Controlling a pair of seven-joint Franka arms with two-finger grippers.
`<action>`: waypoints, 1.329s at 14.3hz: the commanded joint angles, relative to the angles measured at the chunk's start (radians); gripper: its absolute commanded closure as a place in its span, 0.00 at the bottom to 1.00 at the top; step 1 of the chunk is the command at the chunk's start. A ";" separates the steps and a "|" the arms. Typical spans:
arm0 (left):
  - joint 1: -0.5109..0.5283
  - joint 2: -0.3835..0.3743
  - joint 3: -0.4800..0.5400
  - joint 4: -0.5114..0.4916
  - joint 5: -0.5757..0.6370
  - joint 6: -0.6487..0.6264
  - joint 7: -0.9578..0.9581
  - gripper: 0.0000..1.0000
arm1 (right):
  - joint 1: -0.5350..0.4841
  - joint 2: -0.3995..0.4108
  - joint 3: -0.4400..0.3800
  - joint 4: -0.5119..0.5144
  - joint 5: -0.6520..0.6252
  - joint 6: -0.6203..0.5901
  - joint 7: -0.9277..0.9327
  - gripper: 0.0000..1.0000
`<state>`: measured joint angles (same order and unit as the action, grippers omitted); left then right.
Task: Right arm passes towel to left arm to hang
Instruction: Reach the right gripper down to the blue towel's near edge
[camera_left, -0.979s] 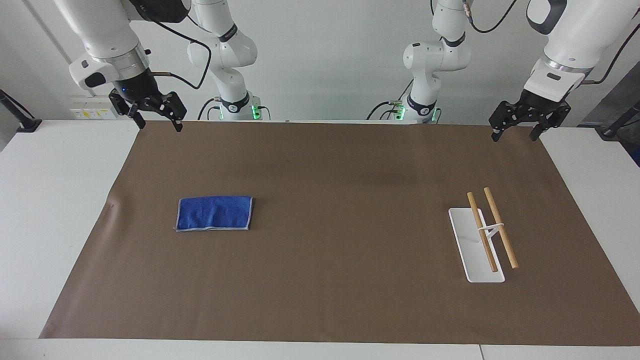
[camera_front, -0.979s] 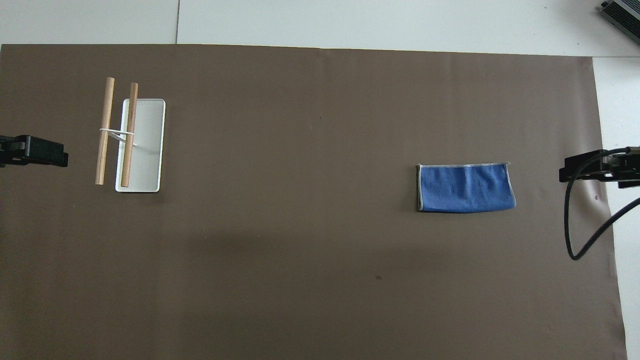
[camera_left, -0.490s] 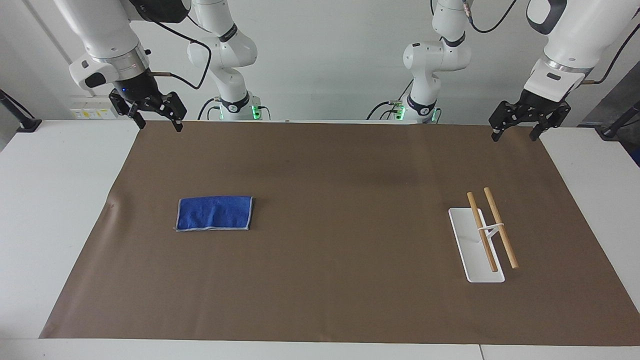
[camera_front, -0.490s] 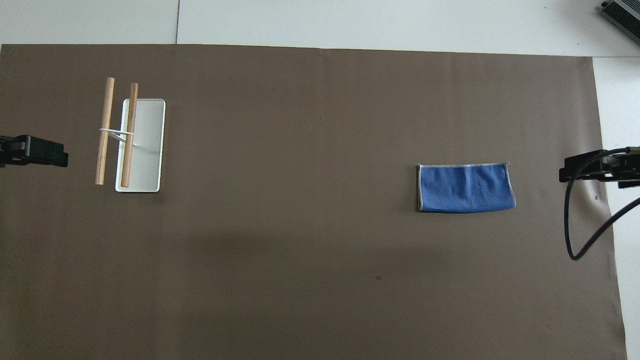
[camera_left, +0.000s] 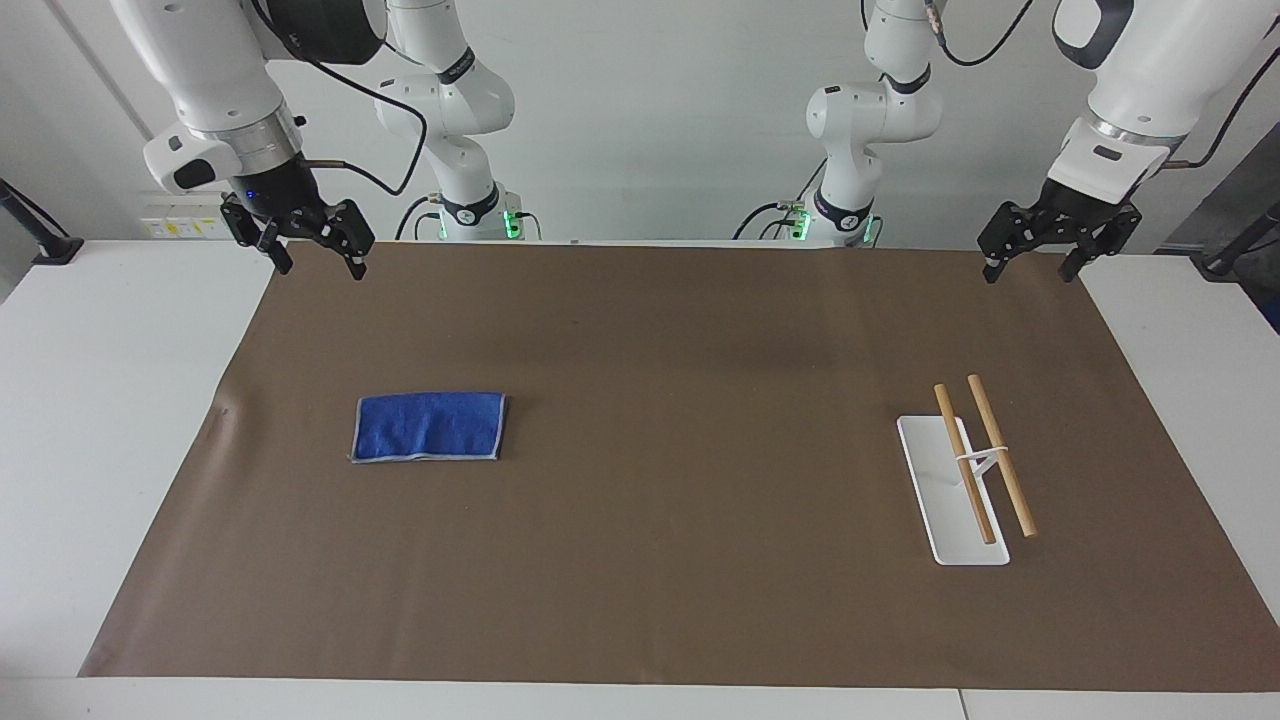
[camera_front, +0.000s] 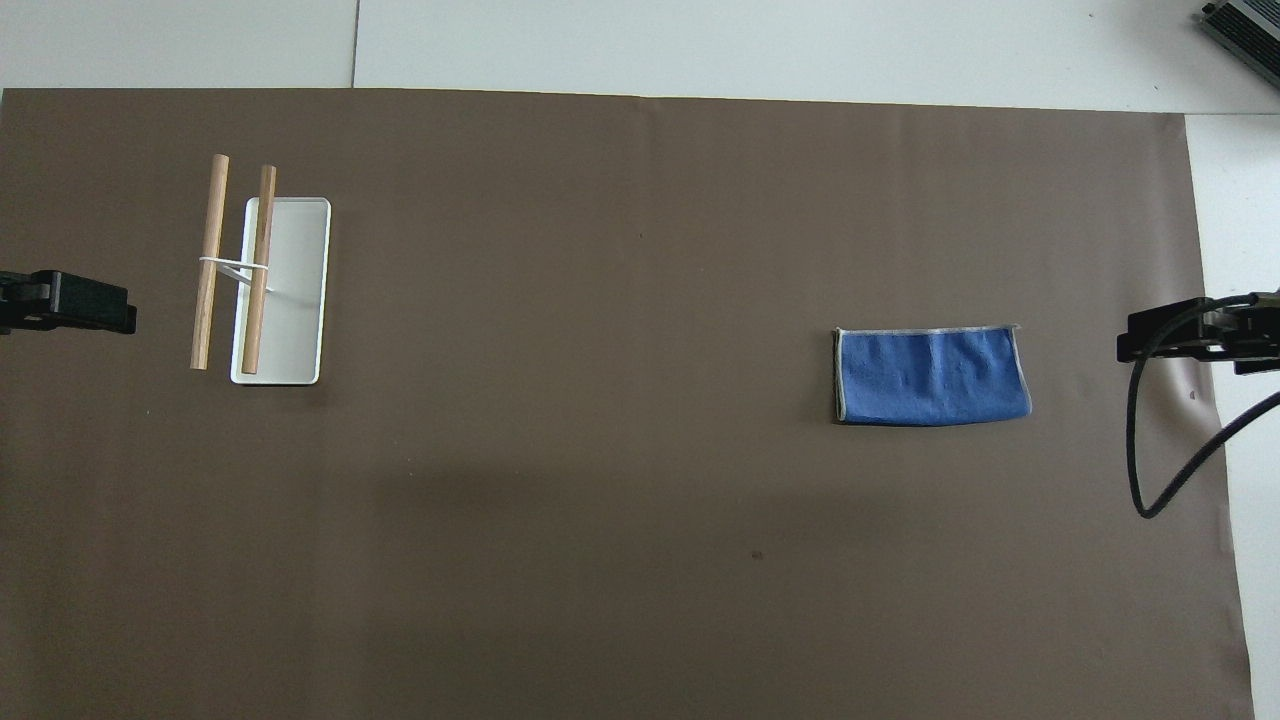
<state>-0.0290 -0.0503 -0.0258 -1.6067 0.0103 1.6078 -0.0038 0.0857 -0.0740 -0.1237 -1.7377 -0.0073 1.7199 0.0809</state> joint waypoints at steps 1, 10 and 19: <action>0.018 -0.028 -0.009 -0.032 -0.013 0.006 -0.007 0.00 | 0.018 -0.017 0.006 -0.135 0.013 0.125 -0.021 0.00; 0.018 -0.028 -0.009 -0.032 -0.013 0.006 -0.007 0.00 | 0.048 0.212 0.007 -0.319 0.021 0.542 -0.096 0.00; 0.018 -0.028 -0.009 -0.032 -0.013 0.006 -0.007 0.00 | 0.066 0.254 0.007 -0.483 0.093 0.748 -0.234 0.00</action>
<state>-0.0290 -0.0503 -0.0258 -1.6067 0.0103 1.6078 -0.0039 0.1594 0.1813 -0.1192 -2.1975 0.0267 2.4424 -0.0861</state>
